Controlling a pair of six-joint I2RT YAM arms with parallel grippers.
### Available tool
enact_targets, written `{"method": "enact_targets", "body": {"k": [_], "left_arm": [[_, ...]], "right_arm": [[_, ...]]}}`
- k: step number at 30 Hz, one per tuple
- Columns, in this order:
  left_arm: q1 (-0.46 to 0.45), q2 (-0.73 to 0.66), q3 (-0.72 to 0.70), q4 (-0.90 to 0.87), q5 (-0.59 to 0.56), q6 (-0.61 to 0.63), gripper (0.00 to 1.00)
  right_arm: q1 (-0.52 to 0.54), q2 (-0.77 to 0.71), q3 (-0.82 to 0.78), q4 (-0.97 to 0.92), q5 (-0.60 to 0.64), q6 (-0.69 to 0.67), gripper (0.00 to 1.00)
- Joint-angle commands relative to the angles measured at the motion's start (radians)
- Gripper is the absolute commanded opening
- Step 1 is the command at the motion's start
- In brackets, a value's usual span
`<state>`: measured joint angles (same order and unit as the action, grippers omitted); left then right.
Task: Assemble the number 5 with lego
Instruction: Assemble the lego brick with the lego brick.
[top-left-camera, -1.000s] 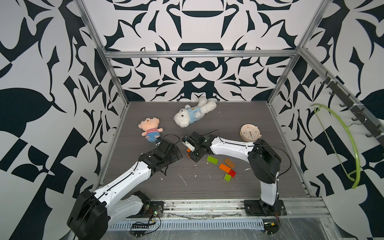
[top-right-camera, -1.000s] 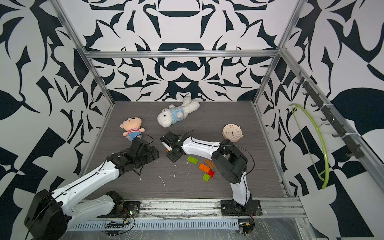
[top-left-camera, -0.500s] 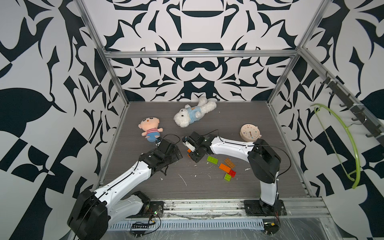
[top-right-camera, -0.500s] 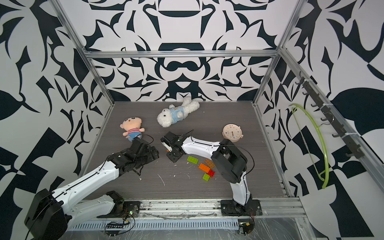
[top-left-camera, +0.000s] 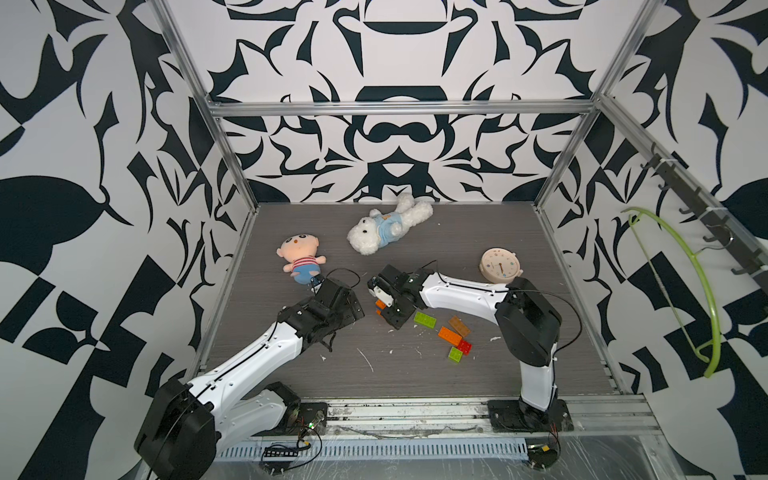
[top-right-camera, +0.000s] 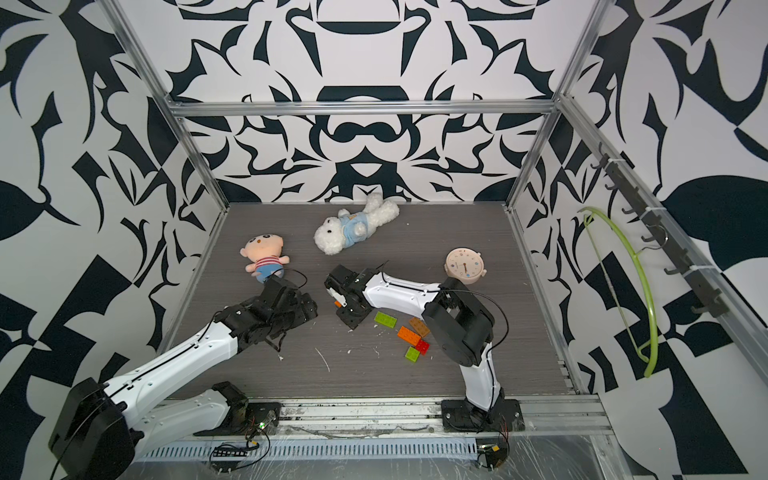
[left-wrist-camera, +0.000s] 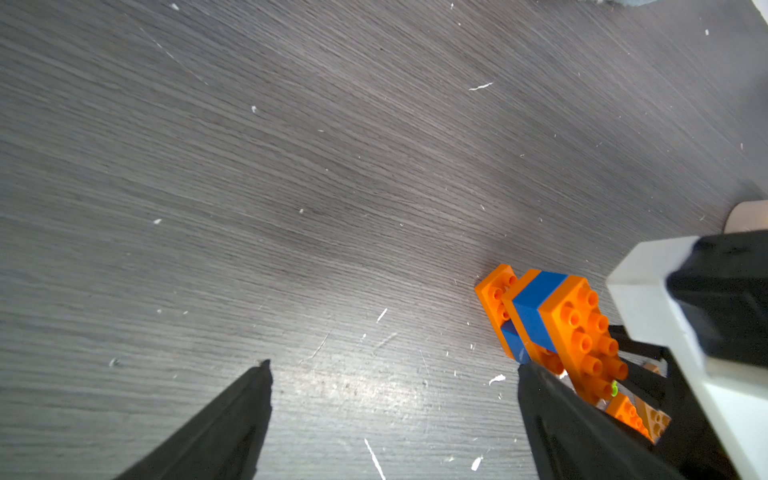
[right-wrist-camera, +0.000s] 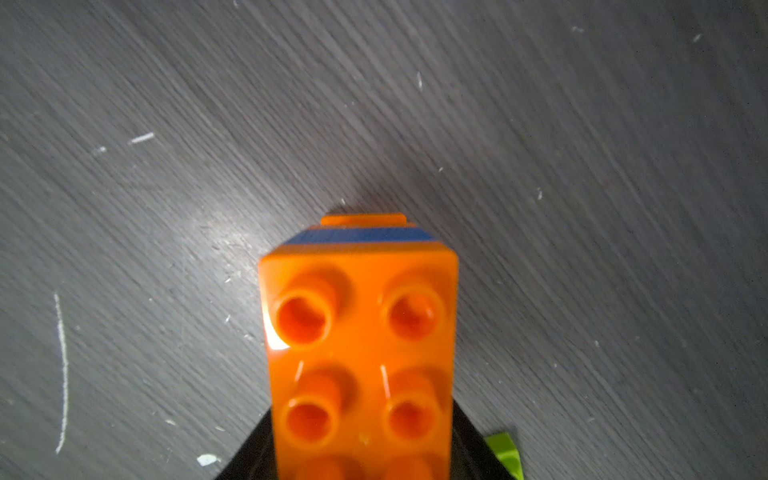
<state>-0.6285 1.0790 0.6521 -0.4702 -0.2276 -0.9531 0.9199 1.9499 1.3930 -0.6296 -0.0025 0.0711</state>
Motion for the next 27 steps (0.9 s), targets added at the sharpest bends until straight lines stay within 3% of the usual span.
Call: {"method": "enact_targets", "body": {"k": [1,11,18,27], "left_arm": [[0.000,-0.011,0.019,-0.022,-0.012,0.004,0.99],[0.001,-0.005,0.012,-0.015,-0.003,0.002,0.99],[0.001,-0.007,0.008,-0.016,-0.006,0.001,0.99],[0.001,0.002,0.010,-0.016,-0.005,0.006,0.99]], "right_arm": [[0.002,-0.029,0.046,-0.007,-0.005,-0.012,0.52],[0.003,-0.022,0.077,-0.019,0.013,-0.026,0.53],[0.003,-0.003,0.097,-0.045,0.012,-0.034,0.46],[0.004,0.015,0.104,-0.062,0.026,-0.043,0.45]]}}
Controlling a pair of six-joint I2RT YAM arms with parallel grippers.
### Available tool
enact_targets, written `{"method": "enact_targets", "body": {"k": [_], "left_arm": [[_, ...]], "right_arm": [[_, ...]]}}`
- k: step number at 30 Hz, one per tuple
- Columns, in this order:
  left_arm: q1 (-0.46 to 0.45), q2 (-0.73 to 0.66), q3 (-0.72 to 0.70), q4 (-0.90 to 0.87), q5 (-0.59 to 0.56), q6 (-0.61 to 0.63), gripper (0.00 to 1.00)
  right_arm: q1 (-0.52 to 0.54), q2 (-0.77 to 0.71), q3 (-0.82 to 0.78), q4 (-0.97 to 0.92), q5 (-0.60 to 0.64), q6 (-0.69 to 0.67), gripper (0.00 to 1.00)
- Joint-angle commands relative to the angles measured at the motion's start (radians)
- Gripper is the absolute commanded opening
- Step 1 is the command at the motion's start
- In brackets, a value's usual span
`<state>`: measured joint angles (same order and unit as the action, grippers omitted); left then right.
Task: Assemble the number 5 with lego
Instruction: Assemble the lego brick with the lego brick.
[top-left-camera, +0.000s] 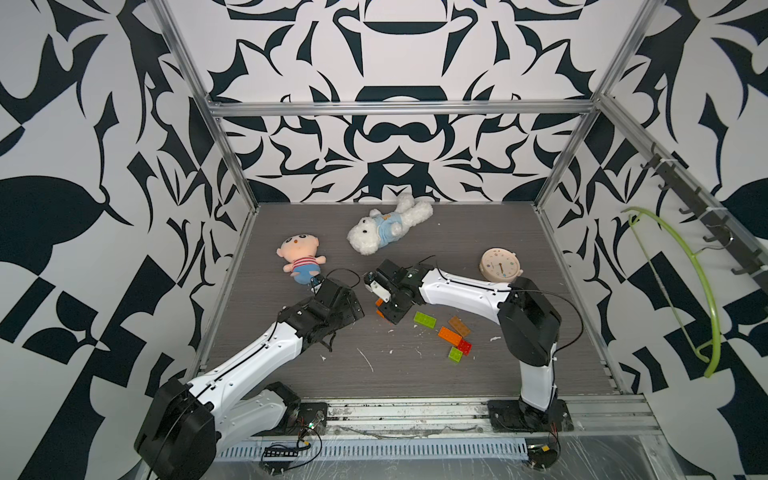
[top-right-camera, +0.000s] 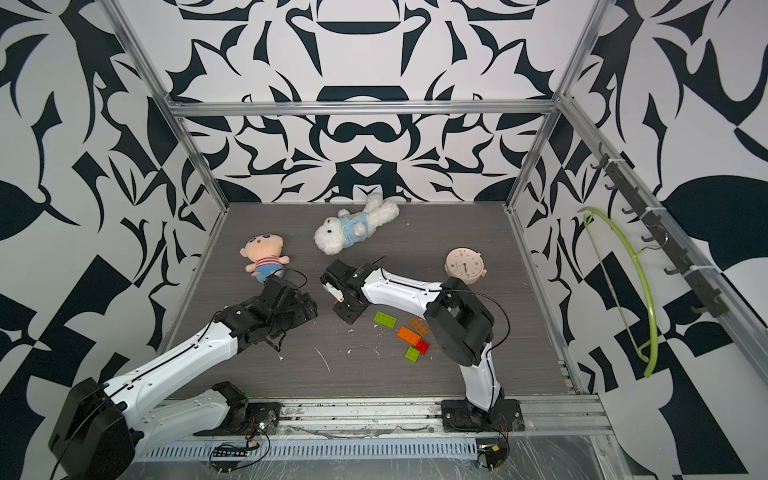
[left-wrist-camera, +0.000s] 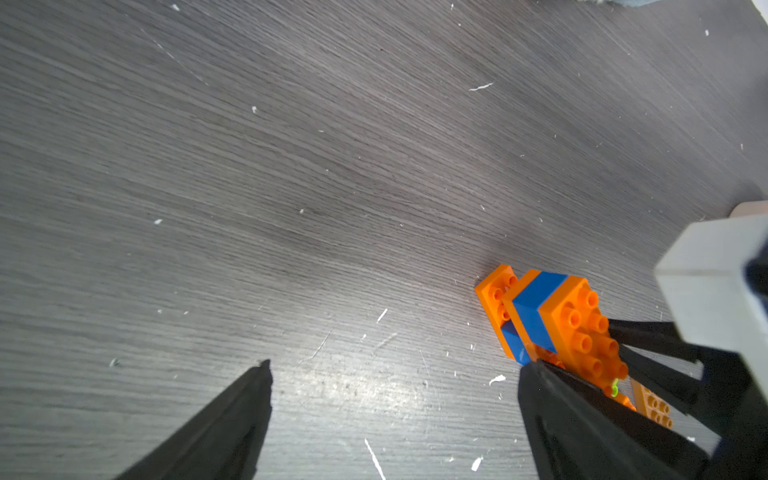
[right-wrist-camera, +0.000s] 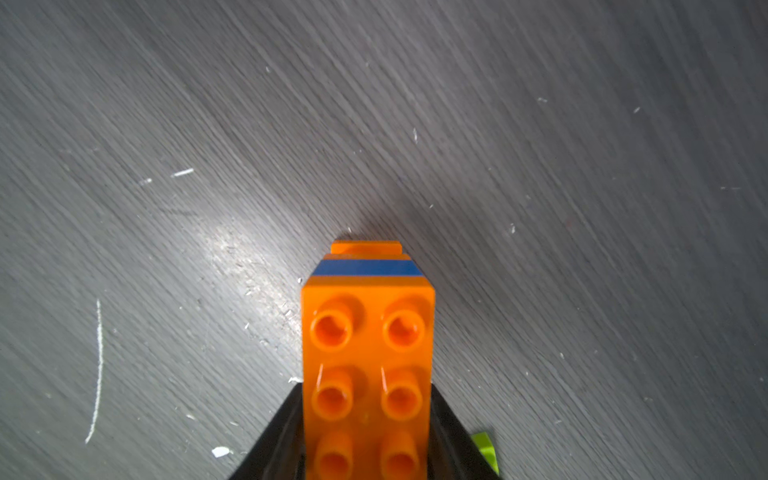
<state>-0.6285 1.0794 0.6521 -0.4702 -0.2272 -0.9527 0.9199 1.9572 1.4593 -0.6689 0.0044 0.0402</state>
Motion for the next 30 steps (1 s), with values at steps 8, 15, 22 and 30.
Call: {"method": "enact_targets", "body": {"k": [8,15,22,30], "left_arm": [[0.001,0.002,0.008,-0.013,-0.005,0.004,0.99],[0.001,0.004,0.011,-0.013,-0.008,0.005,0.99],[0.000,0.020,0.017,-0.010,0.000,0.006,0.99],[0.001,0.026,0.014,-0.005,0.005,0.006,0.99]], "right_arm": [[0.004,0.019,0.044,-0.032,0.024,-0.018,0.39],[0.003,0.007,0.041,-0.029,0.025,-0.015,0.46],[0.004,0.003,0.050,-0.027,0.012,-0.018,0.46],[0.003,-0.001,0.045,-0.020,0.010,-0.022,0.46]]}}
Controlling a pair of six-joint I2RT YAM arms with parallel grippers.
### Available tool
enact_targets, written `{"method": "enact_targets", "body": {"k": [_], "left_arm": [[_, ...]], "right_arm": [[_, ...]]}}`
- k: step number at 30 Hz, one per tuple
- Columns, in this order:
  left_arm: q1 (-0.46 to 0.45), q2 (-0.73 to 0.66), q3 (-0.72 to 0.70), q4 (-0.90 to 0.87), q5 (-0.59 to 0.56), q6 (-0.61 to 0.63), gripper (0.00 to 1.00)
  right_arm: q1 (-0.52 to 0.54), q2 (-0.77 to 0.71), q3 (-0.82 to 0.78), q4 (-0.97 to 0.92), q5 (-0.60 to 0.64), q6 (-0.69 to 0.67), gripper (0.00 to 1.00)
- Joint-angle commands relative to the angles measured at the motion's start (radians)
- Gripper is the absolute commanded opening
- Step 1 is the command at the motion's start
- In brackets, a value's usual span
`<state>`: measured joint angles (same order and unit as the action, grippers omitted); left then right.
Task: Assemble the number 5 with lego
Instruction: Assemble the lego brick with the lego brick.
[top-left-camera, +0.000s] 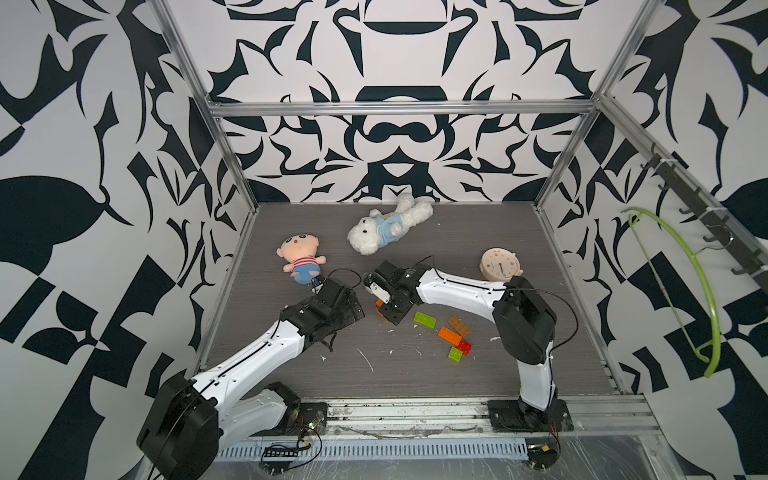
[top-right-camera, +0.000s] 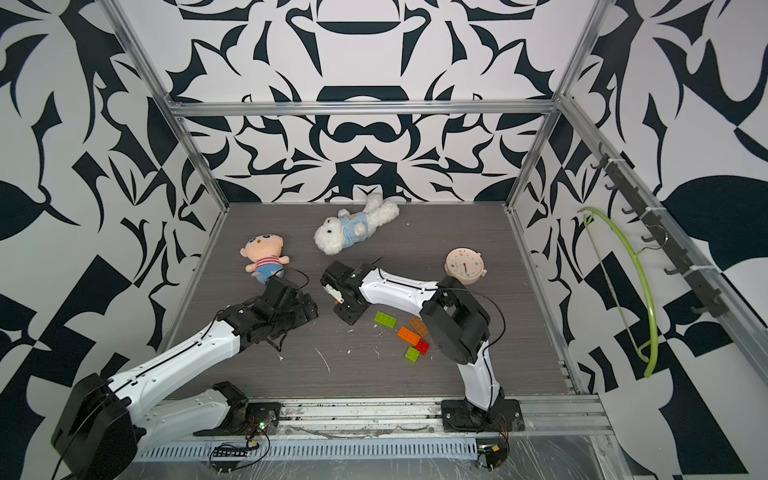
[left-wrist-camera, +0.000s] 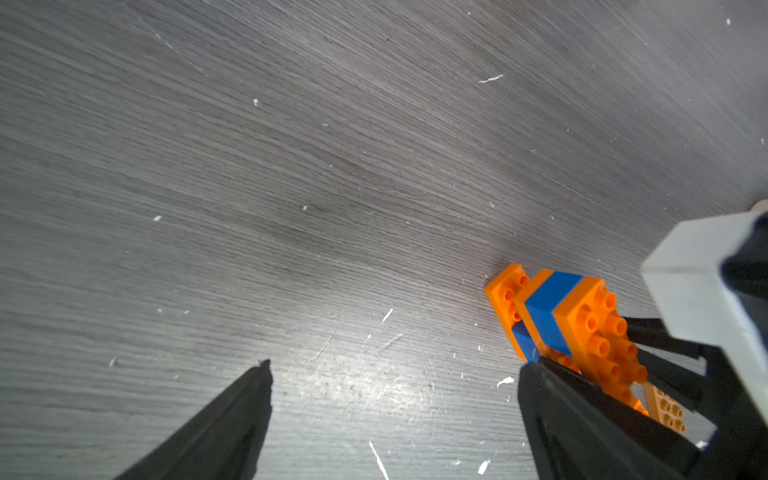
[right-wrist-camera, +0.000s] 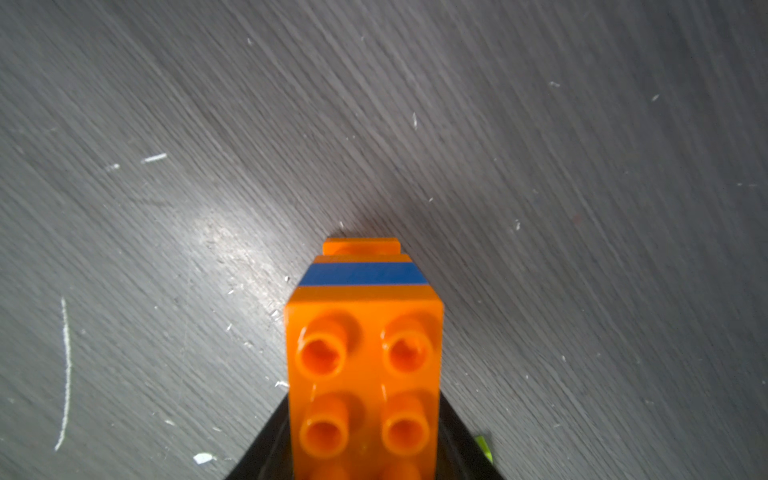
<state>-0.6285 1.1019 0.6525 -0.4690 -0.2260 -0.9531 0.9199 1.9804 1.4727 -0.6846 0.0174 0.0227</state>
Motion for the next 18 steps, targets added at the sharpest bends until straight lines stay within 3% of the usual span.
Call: {"method": "enact_targets", "body": {"k": [1,18], "left_arm": [[0.001,0.002,0.015,-0.006,0.001,0.006,0.99],[0.000,-0.002,0.008,0.002,0.009,0.011,0.99]], "right_arm": [[0.003,-0.022,0.034,-0.006,0.002,-0.005,0.46],[0.004,-0.024,0.032,-0.003,-0.006,-0.004,0.46]]}}
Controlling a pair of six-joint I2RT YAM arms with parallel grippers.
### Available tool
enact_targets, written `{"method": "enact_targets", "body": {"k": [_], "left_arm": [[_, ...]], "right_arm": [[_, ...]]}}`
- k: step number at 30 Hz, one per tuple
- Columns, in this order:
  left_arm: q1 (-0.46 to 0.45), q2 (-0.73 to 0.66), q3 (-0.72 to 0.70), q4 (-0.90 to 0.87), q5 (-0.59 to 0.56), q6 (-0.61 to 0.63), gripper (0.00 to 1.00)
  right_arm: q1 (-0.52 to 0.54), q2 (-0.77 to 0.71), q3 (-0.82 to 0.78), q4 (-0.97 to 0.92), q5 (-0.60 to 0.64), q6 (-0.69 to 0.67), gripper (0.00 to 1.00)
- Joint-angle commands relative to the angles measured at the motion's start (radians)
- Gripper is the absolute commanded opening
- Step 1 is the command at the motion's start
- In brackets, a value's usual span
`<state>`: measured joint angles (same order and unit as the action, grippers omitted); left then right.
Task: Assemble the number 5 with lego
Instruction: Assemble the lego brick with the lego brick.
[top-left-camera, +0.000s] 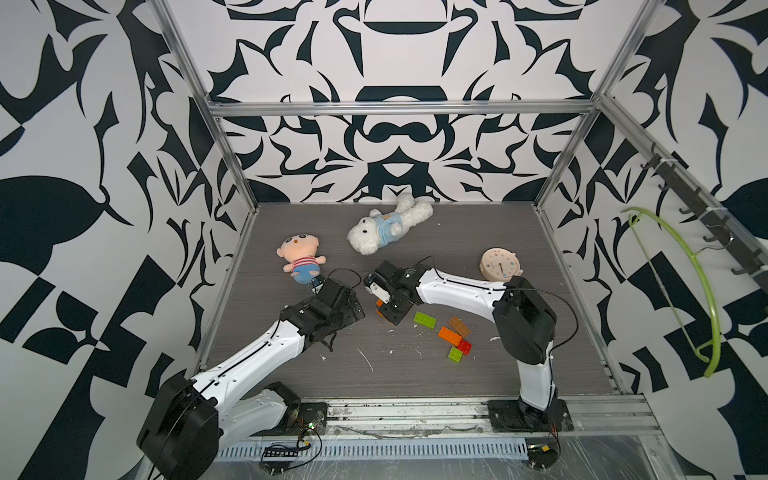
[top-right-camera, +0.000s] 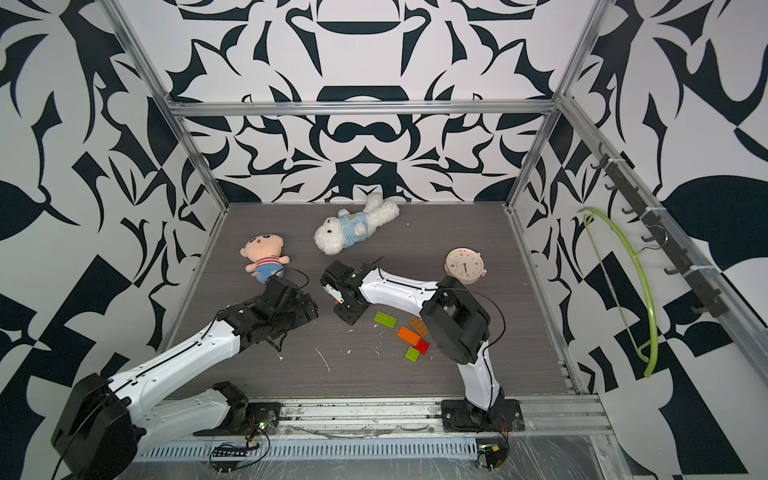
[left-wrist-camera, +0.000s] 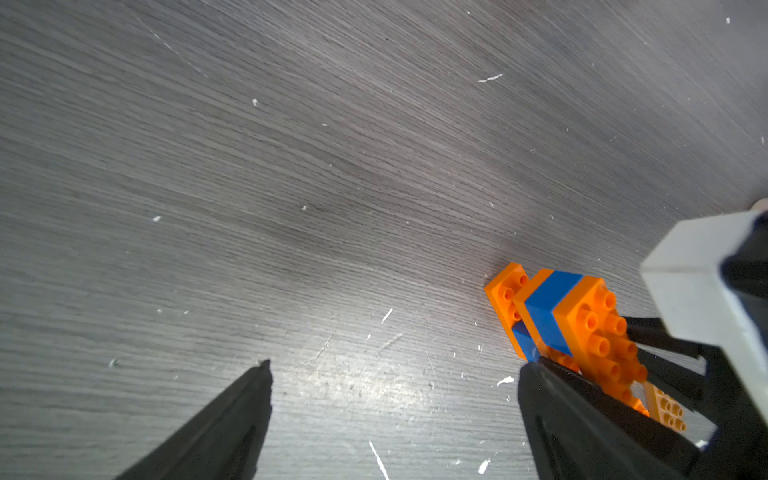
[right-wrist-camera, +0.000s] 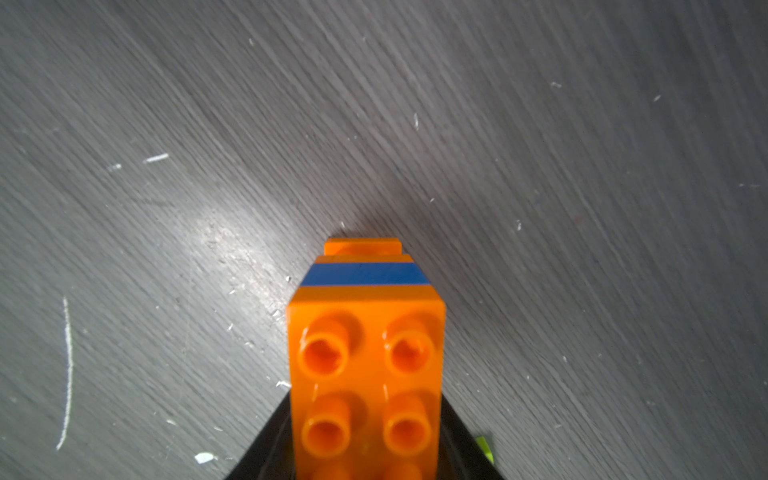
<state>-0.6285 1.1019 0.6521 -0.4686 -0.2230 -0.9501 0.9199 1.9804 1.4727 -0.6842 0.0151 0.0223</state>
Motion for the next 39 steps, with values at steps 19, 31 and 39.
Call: {"method": "enact_targets", "body": {"k": [19,31,39], "left_arm": [[0.001,0.012,0.006,0.021,0.026,0.008,0.99],[0.001,0.017,0.009,0.020,0.024,0.011,0.99],[0.001,0.017,0.009,0.016,0.025,0.008,0.99]], "right_arm": [[0.003,-0.045,0.024,0.021,0.020,-0.007,0.44],[0.002,-0.038,0.020,0.011,0.006,-0.012,0.37],[0.002,-0.019,-0.009,0.007,0.012,-0.024,0.30]]}}
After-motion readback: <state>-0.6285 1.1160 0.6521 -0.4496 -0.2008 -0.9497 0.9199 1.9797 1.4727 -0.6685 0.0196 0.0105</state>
